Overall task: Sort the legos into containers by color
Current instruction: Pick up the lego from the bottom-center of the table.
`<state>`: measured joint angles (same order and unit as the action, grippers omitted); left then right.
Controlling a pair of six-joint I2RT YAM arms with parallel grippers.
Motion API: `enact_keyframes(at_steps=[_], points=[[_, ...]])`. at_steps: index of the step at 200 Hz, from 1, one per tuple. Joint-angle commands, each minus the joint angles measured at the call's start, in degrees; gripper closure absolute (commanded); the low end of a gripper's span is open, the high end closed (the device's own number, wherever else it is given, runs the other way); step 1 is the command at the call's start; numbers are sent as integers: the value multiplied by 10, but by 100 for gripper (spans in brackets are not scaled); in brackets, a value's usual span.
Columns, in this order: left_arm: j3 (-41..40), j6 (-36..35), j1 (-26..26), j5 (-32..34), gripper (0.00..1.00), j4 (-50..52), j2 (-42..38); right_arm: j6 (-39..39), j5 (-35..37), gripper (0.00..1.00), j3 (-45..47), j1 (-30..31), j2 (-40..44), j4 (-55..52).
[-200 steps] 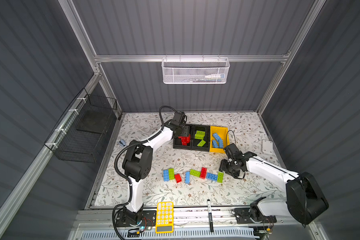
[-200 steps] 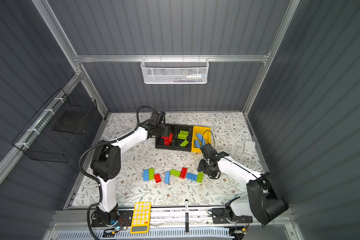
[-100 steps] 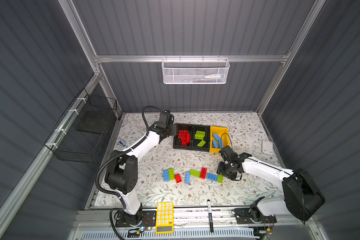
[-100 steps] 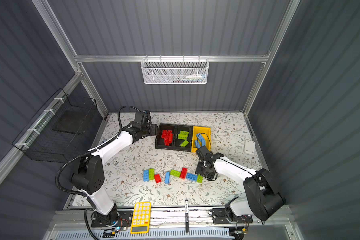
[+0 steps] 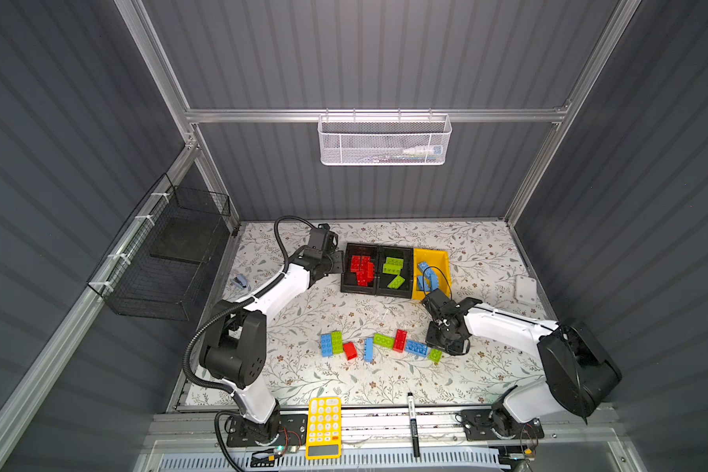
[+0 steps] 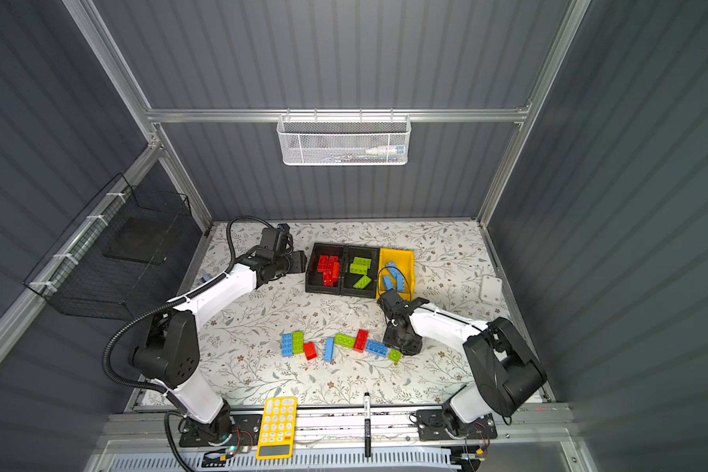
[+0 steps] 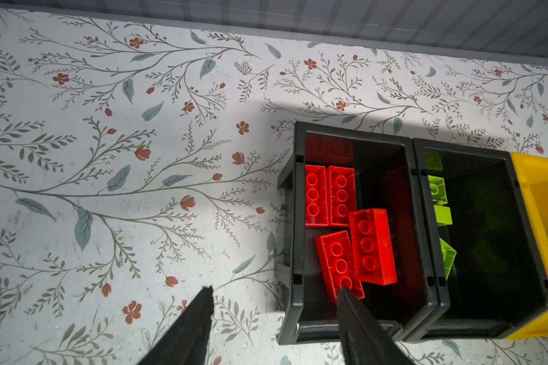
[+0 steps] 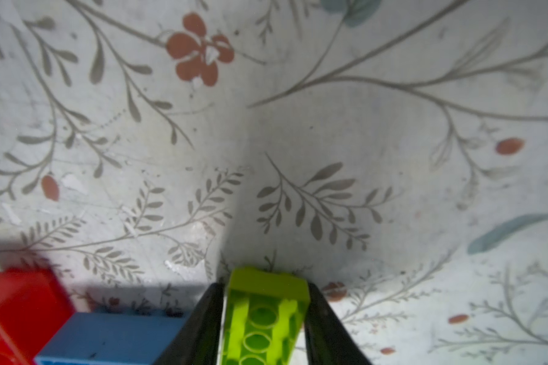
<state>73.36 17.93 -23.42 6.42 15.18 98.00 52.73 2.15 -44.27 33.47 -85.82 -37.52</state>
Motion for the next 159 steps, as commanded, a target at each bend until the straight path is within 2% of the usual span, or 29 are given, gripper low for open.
enact_keyframes(at_steps=[1, 42, 68, 96, 128, 159], points=[[-10, 10, 5, -3, 36, -3, -15, 8, 25, 63, -15, 4, 0, -30], [-16, 7, 8, 9, 37, 9, -34, -2, 56, 72, -39, 1, 10, -50], [-29, 6, 12, 12, 37, 22, -58, -25, 75, 72, -72, -4, 27, -62], [-60, 9, 12, 24, 37, 27, -90, -79, 109, 72, -148, -25, 36, -69], [-108, 29, 13, 32, 37, 30, -135, -133, 105, 72, -241, -48, -1, -41], [-147, 60, 13, 30, 37, 41, -171, -134, 61, 72, -336, -50, -74, 1]])
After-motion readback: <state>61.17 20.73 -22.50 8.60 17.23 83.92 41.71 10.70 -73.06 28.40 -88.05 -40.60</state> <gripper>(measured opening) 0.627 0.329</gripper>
